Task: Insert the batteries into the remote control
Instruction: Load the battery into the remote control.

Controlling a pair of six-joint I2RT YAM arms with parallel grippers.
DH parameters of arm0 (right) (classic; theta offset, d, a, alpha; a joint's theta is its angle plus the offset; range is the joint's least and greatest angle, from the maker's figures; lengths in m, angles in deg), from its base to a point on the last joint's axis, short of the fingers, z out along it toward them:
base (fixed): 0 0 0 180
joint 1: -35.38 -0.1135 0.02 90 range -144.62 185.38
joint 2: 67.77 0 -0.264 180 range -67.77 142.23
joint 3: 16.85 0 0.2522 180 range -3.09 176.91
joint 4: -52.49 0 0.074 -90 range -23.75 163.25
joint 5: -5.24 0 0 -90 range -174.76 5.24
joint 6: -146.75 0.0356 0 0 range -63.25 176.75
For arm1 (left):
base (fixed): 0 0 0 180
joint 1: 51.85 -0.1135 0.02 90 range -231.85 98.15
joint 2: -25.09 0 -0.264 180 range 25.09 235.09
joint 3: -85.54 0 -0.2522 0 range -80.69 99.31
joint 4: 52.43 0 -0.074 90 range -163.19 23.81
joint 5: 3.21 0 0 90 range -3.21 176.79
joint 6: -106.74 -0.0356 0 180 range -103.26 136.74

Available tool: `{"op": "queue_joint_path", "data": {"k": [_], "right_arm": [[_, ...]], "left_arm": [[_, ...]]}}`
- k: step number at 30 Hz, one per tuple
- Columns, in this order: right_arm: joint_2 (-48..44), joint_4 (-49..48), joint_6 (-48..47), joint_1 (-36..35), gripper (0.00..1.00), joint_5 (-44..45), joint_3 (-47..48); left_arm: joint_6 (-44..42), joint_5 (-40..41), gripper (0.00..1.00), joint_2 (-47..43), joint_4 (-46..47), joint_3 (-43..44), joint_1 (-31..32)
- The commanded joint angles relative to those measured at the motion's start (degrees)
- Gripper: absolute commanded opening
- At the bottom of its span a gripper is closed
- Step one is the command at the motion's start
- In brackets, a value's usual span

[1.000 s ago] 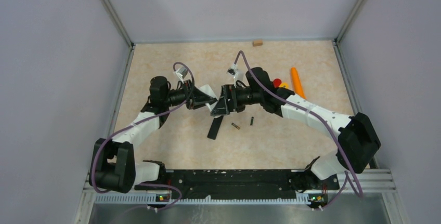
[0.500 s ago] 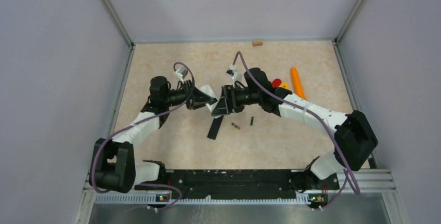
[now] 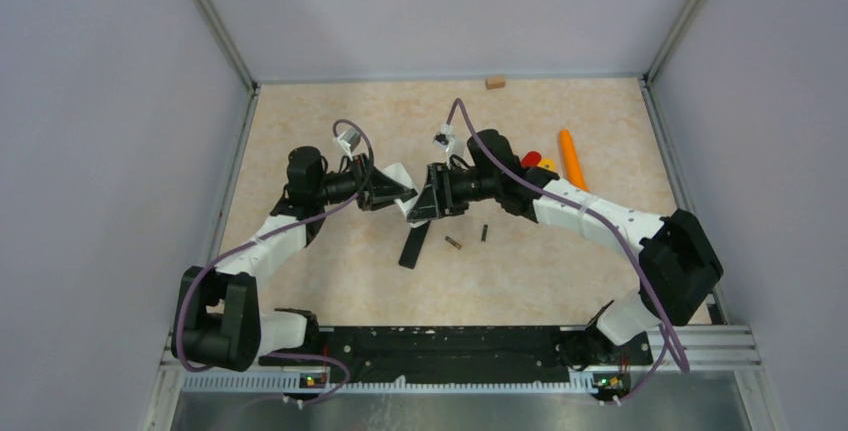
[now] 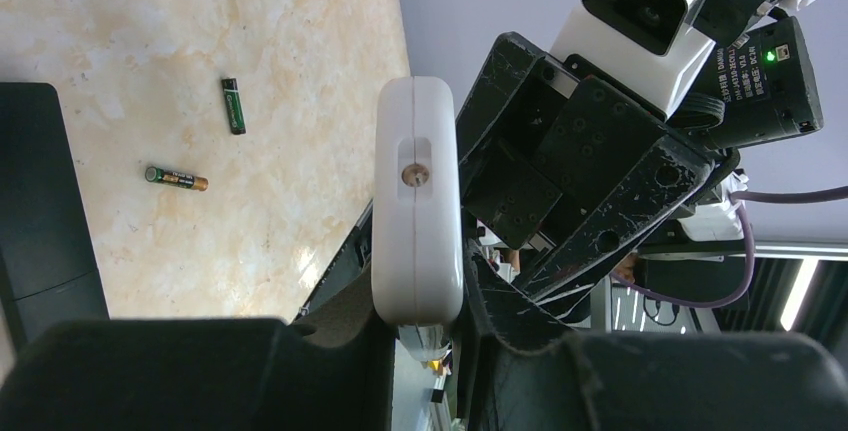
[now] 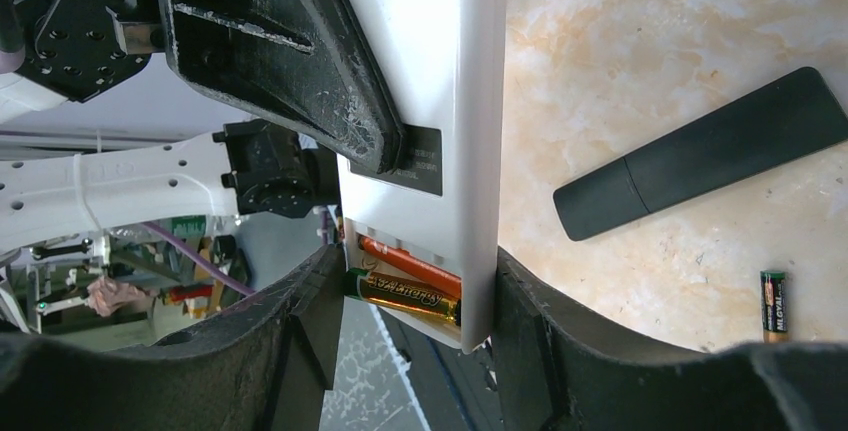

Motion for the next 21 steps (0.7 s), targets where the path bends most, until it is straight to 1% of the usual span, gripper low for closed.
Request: {"op": "queue_joint_path", "data": {"k": [1,5,10,16,19,21], "right_arm": [[0.02,-2.25,0.01,-0.49,0.51,-0.54,3.21],[-0.45,-4.72,-0.56,-0.51,0.5,-1.46,2.11],[-1.61,-10.91,-1.51,-0.47,0.47,-2.85,-0.74],[-1.53,-15.97,-1.07,-0.32,0.45,-4.5,-3.35],[-1.67,-18.96,-0.15,-0.12,0.45,-4.99,-5.22],[-1.87,-21.44,0.7,0.18,0.47,-5.56,-6.7]], "left_arm": [[0.3,-0.8,0.0,-0.92,3.66,1.78,-0.17],[1.19,-1.26,0.0,-1.25,3.64,1.98,-0.17],[4.74,-3.42,0.0,-1.1,3.84,2.7,-0.17],[8.72,-5.77,0.0,-0.76,4.84,2.99,-0.17],[11.44,-6.69,0.0,-0.69,6.89,2.8,-0.17],[13.03,-7.04,0.0,-0.74,8.22,2.86,-0.17]]}}
